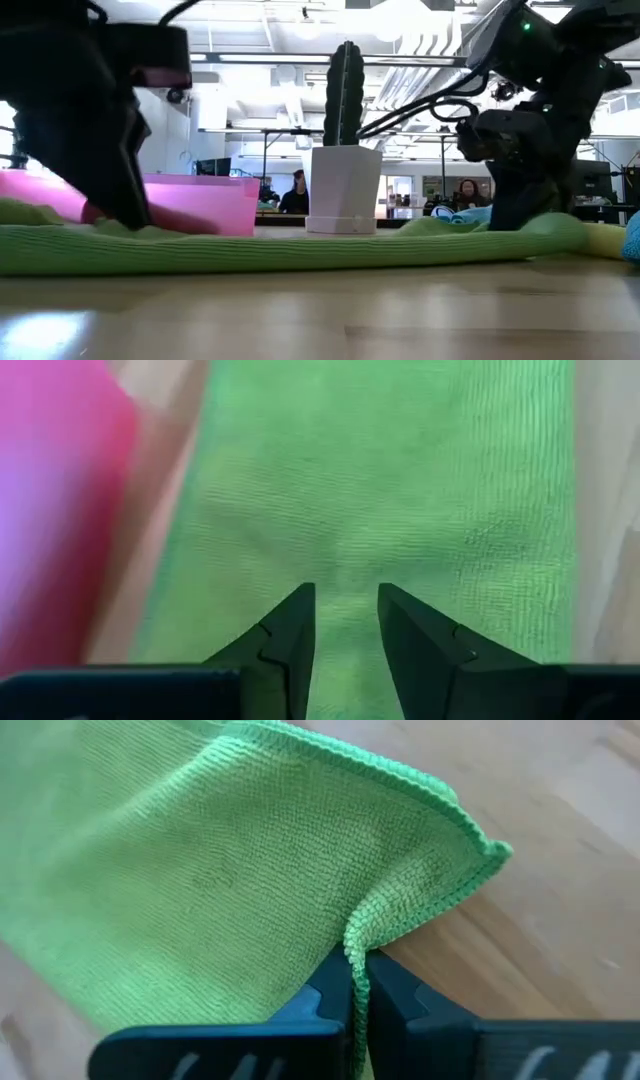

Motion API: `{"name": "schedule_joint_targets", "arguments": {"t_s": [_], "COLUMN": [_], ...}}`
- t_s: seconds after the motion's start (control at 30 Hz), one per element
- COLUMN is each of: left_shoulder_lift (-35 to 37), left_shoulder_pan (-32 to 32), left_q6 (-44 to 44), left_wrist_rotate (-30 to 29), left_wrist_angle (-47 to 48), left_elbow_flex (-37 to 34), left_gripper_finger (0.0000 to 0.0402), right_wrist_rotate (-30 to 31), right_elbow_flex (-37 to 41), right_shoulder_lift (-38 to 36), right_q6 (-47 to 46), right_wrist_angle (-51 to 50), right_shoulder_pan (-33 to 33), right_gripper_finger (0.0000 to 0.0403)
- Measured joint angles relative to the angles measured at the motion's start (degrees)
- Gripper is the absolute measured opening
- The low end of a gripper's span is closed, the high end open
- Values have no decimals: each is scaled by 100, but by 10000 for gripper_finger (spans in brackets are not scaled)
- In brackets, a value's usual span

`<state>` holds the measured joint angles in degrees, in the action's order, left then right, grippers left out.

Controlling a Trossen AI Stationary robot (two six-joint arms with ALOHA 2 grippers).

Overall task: Fold microfiber towels
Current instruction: Fold the green microfiber cloth

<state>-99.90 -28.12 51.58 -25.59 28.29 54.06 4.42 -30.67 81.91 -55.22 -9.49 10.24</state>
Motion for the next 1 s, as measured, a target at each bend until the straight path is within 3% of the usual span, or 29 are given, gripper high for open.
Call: {"name": "schedule_joint_targets", "arguments": {"t_s": [0.3,0.5,0.73,1.0], "left_shoulder_lift": [577,877,1153,1536], "left_shoulder_pan": [-26,-176,-438,-618], "left_q6": [77,75,49,-178], "left_wrist_rotate": [-63,-63,-248,-502], "left_wrist_angle": [351,455,590,915], "left_elbow_flex": [2,10,9,11], "left_gripper_finger": [103,103,103,103], "right_wrist_rotate": [315,370,388,347], "right_elbow_flex": [-1249,-2325,-3013,-4193], "right_shoulder_lift": [-6,-7,141,1385], "right_q6": [470,307,-412,-63], "right_wrist_angle": [-2711,-4329,-4403,-4357], "right_shoulder_pan": [-4,-3,189,454], "right_gripper_finger": [0,0,0,0]}}
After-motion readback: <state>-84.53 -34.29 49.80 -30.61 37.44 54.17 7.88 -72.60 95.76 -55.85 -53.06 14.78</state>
